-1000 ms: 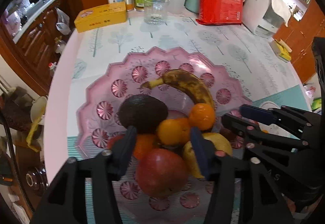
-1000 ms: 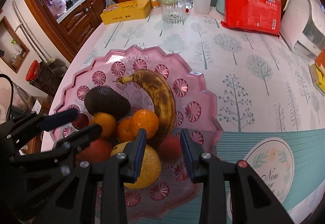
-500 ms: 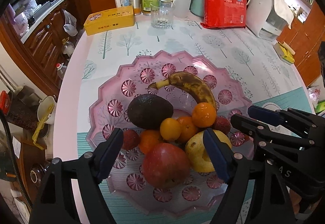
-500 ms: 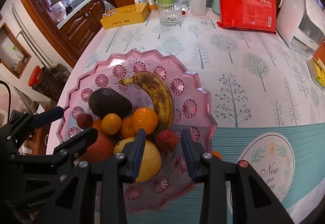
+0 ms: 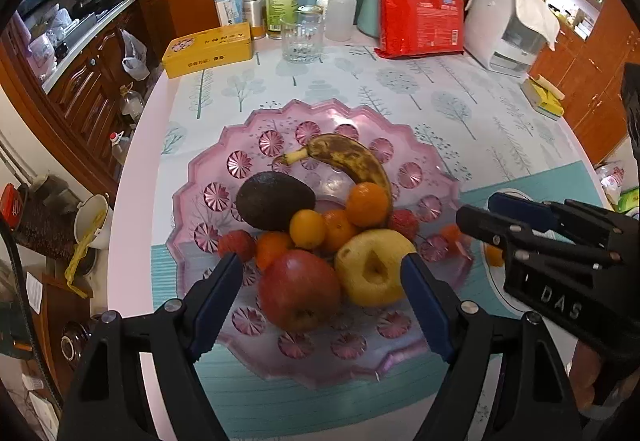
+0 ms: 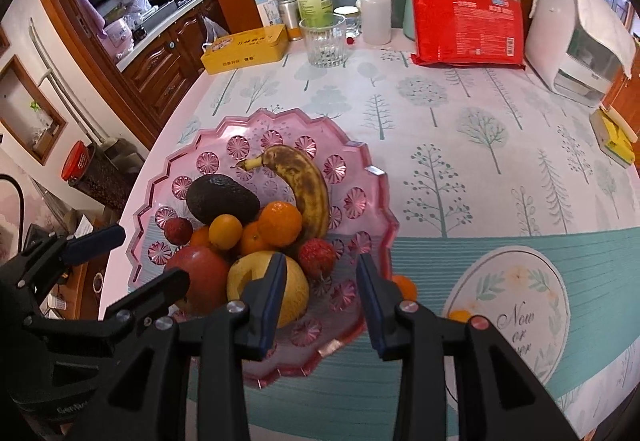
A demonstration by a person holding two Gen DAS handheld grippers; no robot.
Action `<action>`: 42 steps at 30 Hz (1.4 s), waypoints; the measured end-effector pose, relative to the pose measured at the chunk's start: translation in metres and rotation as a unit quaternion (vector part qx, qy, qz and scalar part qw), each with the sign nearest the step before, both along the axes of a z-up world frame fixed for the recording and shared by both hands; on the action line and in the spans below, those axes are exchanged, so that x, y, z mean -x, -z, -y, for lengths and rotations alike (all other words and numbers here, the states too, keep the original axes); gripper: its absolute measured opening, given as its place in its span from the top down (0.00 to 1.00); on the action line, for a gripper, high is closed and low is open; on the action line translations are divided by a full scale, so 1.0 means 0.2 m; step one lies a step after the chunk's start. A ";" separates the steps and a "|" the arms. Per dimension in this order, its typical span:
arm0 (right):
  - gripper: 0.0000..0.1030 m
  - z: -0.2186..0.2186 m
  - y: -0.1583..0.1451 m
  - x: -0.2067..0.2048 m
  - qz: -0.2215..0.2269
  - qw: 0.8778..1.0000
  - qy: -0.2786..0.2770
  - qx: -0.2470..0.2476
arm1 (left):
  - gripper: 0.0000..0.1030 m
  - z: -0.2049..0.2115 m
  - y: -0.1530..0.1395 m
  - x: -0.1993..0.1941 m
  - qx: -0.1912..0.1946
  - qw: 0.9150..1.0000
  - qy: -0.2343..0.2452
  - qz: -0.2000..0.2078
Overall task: Organize fruits
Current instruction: 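Withdraw both tools from the bowl toward the two remaining oranges, then close the right gripper on the orange on the plate while the left tool approaches the other orange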
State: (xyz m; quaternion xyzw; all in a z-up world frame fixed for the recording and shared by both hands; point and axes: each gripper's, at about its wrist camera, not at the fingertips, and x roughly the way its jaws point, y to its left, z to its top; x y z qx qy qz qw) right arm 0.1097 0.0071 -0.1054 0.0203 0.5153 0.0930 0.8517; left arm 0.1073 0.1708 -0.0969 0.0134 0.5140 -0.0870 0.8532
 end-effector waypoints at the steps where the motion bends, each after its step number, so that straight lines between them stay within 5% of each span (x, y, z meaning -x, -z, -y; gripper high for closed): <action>1: 0.64 0.02 -0.01 0.02 0.001 1.000 0.002 -0.002 | 0.22 0.01 -0.01 0.01 0.000 1.000 0.001 0.001; 23: 0.64 0.40 -0.24 0.25 0.050 0.998 0.035 0.018 | 0.19 0.24 -0.21 0.27 0.026 0.998 0.011 0.051; 34: 0.64 0.55 0.01 0.14 -0.012 0.997 -0.067 0.027 | 0.19 0.60 -0.04 0.33 0.045 0.999 -0.006 0.013; 42: 0.65 0.61 0.31 0.04 -0.066 0.987 -0.144 0.024 | 0.19 0.71 0.15 0.34 0.071 0.994 -0.087 -0.006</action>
